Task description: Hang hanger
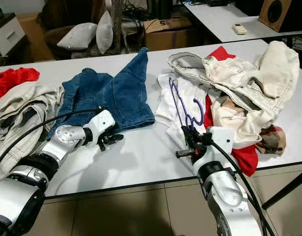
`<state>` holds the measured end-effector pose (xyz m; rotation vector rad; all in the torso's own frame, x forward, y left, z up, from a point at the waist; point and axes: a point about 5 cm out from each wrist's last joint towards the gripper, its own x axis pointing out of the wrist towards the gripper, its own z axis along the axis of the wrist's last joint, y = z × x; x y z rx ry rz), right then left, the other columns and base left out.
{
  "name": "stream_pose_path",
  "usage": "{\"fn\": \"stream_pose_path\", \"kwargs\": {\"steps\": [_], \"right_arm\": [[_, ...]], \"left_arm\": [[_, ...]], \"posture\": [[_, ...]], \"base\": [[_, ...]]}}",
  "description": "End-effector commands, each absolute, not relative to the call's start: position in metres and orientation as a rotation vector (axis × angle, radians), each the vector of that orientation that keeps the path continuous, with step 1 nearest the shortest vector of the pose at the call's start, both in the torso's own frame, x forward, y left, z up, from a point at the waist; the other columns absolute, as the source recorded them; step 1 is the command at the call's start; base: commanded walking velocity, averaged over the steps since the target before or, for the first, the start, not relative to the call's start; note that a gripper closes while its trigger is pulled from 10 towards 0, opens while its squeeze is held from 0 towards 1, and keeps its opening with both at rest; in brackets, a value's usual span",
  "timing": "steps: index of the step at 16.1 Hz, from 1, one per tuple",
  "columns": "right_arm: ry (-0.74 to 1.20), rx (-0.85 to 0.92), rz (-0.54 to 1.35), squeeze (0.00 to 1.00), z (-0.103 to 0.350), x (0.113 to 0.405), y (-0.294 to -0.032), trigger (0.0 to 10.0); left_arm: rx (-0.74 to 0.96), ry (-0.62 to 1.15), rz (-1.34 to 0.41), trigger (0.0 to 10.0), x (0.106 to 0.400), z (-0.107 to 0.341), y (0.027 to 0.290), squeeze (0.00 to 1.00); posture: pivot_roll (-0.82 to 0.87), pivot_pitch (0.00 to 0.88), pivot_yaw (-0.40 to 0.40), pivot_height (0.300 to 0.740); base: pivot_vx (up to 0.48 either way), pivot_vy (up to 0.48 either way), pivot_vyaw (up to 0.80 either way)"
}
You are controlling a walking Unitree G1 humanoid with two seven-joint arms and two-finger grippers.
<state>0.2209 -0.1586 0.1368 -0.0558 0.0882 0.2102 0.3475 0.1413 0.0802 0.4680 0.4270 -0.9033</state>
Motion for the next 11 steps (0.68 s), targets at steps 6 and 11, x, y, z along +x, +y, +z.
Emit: {"fn": "stream_pose_path", "kwargs": {"steps": [6,11], "right_arm": [[0.114,-0.046,0.219,0.0,0.131,0.22,-0.156,10.0],[0.115,-0.042,0.216,0.0,0.129,0.22,-0.155,10.0]], "left_arm": [[0.314,0.429,-1.019,8.4,0.336,0.074,0.133,0.0],[0.42,0.369,-0.937,10.0,0.343,0.085,0.148,0.0]], "posture": [[-0.08,0.0,0.127,0.74],[-0.07,0.0,0.133,0.74]], "base": [[0.0,0.0,0.0],[0.0,0.0,0.0]]}}
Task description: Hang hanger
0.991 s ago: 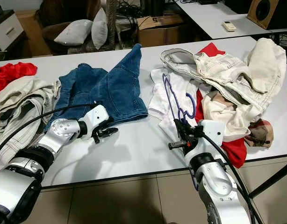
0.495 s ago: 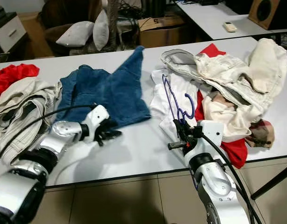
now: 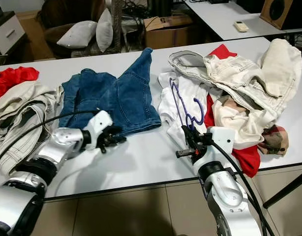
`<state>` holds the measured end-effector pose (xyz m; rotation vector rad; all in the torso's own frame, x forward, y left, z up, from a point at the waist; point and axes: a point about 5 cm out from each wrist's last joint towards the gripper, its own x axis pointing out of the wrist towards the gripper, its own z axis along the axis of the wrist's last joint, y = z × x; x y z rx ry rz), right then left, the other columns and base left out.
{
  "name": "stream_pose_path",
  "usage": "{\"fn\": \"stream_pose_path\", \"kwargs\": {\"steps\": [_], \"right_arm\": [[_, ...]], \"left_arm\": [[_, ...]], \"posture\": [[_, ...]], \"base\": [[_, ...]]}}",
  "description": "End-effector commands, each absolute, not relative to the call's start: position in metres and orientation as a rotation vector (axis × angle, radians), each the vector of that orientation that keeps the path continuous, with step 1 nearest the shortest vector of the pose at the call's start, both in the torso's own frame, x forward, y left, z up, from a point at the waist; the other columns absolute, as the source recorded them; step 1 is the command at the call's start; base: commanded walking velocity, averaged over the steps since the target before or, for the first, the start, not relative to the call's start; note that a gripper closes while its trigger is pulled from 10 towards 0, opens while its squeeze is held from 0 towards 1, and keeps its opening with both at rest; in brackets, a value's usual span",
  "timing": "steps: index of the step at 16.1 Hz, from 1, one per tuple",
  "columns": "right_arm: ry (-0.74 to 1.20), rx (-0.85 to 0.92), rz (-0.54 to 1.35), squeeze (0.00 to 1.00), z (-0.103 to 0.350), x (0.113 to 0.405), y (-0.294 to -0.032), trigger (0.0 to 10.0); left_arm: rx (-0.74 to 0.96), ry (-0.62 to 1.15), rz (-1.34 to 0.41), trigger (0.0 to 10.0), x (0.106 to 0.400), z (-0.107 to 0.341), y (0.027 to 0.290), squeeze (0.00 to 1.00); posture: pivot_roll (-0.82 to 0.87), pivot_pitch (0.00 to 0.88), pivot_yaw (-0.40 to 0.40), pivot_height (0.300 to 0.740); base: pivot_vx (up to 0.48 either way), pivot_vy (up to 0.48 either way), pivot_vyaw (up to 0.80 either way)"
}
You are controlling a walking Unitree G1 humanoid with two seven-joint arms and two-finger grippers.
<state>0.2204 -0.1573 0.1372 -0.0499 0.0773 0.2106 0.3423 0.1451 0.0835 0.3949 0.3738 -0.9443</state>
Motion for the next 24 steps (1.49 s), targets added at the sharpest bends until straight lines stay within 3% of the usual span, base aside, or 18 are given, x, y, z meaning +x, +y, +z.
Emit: {"fn": "stream_pose_path", "kwargs": {"steps": [1,8,14,21,24], "right_arm": [[0.114,-0.041,0.215,0.0,0.129,0.22,-0.155,10.0],[0.117,-0.033,0.208,0.0,0.128,0.219,-0.154,10.0],[0.115,-0.031,0.206,0.0,0.128,0.22,-0.154,10.0],[0.113,-0.03,0.201,0.0,0.128,0.22,-0.154,10.0],[0.111,-0.027,0.2,0.0,0.128,0.22,-0.153,10.0]], "left_arm": [[0.412,0.363,-0.931,10.0,0.344,0.087,0.15,0.0],[0.19,0.34,-1.035,10.0,0.342,0.1,0.153,0.0],[0.439,0.374,-0.892,10.0,0.348,0.094,0.166,0.0],[0.392,0.503,-0.938,10.0,0.337,0.076,0.169,0.0],[0.449,0.545,-0.937,10.0,0.333,0.069,0.173,0.0]], "posture": [[-0.07,0.0,0.138,0.74],[-0.07,0.0,0.148,0.74],[-0.06,0.0,0.15,0.74],[-0.07,0.0,0.152,0.74],[-0.06,0.0,0.157,0.74]], "base": [[0.0,0.0,0.0],[0.0,0.0,0.0],[0.0,0.0,0.0],[0.0,0.0,0.0],[0.0,0.0,0.0]]}}
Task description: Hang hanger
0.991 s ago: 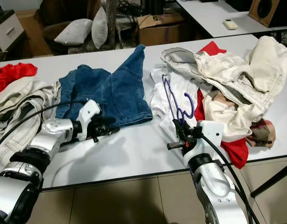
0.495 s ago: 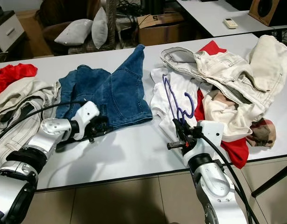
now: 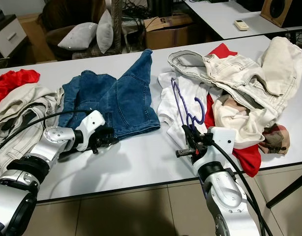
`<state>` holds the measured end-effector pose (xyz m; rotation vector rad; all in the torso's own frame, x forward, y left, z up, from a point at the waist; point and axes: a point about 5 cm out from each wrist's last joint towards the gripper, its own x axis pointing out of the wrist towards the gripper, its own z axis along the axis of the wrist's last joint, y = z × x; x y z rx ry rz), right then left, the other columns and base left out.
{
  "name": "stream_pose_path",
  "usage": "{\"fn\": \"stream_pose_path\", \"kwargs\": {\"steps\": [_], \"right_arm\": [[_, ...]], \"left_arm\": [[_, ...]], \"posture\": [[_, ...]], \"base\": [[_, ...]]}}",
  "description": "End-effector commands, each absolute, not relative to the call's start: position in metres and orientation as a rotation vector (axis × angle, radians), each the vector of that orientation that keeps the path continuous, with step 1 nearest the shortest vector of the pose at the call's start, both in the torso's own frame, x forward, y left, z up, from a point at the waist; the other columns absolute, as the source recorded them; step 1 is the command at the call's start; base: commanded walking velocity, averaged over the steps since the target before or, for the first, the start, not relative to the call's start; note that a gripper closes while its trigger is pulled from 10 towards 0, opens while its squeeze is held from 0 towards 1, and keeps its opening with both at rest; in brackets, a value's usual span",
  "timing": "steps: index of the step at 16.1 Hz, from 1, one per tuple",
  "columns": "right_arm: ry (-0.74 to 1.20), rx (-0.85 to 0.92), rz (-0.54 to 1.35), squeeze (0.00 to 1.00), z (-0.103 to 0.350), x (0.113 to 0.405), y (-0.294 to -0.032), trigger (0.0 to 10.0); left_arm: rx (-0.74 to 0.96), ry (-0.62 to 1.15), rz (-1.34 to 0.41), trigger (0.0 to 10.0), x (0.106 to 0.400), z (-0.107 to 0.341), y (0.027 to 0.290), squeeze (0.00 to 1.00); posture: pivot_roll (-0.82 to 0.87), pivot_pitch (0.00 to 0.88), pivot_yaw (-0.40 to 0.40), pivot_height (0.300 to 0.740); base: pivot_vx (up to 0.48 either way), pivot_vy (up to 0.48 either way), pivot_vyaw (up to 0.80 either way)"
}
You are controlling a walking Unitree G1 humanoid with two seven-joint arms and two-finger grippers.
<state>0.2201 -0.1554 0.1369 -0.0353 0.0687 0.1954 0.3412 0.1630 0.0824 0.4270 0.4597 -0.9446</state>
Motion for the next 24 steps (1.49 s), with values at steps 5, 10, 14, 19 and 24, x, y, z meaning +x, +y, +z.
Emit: {"fn": "stream_pose_path", "kwargs": {"steps": [5,10,14,19,24], "right_arm": [[0.111,-0.025,0.196,0.0,0.127,0.22,-0.153,10.0],[0.113,-0.025,0.195,0.0,0.127,0.22,-0.152,10.0],[0.113,-0.027,0.197,0.0,0.127,0.221,-0.152,10.0],[0.11,-0.048,0.191,0.0,0.127,0.219,-0.158,10.0],[-0.011,0.024,0.45,0.0,0.153,0.196,-0.161,10.0]], "left_arm": [[0.509,0.544,-0.956,0.0,0.331,0.064,0.168,0.0],[0.519,0.552,-0.965,0.0,0.327,0.059,0.165,0.0],[0.473,0.528,-0.953,0.0,0.329,0.061,0.162,0.0],[0.39,0.403,-0.955,0.0,0.344,0.093,0.165,0.0],[0.31,0.245,-0.958,0.0,0.365,0.146,0.162,0.0]], "posture": [[-0.06,0.0,0.159,0.74],[-0.06,0.0,0.159,0.74],[-0.06,0.0,0.156,0.74],[-0.06,0.0,0.158,0.74],[-0.07,0.0,0.159,0.74]], "base": [[0.0,0.0,0.0],[0.0,0.0,0.0],[0.0,0.0,0.0],[0.0,0.0,0.0],[0.0,0.0,0.0]]}}
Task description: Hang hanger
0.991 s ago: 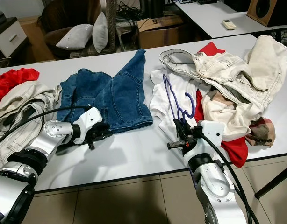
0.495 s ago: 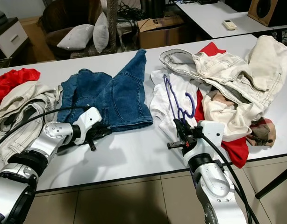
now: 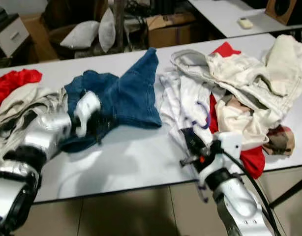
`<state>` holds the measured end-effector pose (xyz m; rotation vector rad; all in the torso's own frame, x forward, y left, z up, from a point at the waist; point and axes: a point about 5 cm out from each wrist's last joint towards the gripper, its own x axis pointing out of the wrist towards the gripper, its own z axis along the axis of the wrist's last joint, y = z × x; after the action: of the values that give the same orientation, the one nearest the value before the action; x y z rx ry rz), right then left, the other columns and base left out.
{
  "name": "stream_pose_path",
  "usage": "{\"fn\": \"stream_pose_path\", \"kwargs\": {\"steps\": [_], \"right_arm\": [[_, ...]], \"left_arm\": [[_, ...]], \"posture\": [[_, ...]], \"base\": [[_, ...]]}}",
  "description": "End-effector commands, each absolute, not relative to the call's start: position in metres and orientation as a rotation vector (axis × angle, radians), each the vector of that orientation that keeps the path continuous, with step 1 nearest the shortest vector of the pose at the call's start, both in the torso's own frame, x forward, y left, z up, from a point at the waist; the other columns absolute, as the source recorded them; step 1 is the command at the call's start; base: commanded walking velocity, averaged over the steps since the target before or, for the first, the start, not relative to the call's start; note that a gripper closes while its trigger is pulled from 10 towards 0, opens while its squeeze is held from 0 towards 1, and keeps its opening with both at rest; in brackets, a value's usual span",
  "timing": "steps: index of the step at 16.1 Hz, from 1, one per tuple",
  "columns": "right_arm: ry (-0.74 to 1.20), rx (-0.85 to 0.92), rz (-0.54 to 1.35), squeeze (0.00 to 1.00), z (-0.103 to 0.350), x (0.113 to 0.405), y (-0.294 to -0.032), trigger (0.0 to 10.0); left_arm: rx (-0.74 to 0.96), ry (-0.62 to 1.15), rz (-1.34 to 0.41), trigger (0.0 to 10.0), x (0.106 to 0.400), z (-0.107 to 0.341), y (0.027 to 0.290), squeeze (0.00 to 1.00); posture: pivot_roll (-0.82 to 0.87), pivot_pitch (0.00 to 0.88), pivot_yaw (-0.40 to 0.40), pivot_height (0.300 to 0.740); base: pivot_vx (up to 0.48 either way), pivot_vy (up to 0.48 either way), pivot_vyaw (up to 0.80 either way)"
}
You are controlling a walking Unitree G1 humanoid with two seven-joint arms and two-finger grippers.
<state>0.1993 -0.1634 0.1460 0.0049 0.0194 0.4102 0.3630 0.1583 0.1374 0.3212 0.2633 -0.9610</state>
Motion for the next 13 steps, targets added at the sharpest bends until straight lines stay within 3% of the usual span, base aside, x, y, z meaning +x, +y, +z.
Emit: {"fn": "stream_pose_path", "kwargs": {"steps": [1,5,8,10,12,13], "right_arm": [[-0.011,0.03,0.466,0.0,0.154,0.194,-0.162,10.0],[0.019,0.012,0.662,0.0,0.164,0.172,-0.168,10.0],[0.0,0.018,0.685,0.0,0.173,0.168,-0.175,10.0],[0.023,-0.01,0.686,0.0,0.173,0.165,-0.182,10.0],[0.058,-0.027,0.69,0.0,0.17,0.162,-0.186,10.0],[0.112,-0.058,0.693,0.0,0.165,0.158,-0.189,10.0]], "left_arm": [[0.303,0.236,-0.962,0.0,0.366,0.149,0.161,0.0],[0.181,0.148,-0.872,0.0,0.381,0.181,0.158,0.0],[0.206,0.171,-0.827,0.0,0.384,0.181,0.16,0.0],[0.13,0.231,-1.048,0.0,0.37,0.174,0.149,0.0],[-0.019,0.247,-0.985,0.0,0.374,0.175,0.15,0.0],[-0.189,0.3,-0.832,0.0,0.382,0.172,0.159,0.0]], "posture": [[-0.07,0.0,0.159,0.74],[-0.08,0.0,0.166,0.74],[-0.08,0.0,0.17,0.74],[-0.09,0.0,0.171,0.74],[-0.09,0.0,0.176,0.74],[-0.09,0.0,0.177,0.74]], "base": [[0.0,0.0,0.0],[0.0,0.0,0.0],[0.0,0.0,0.0],[0.0,0.0,0.0],[0.0,0.0,0.0],[0.0,0.0,0.0]]}}
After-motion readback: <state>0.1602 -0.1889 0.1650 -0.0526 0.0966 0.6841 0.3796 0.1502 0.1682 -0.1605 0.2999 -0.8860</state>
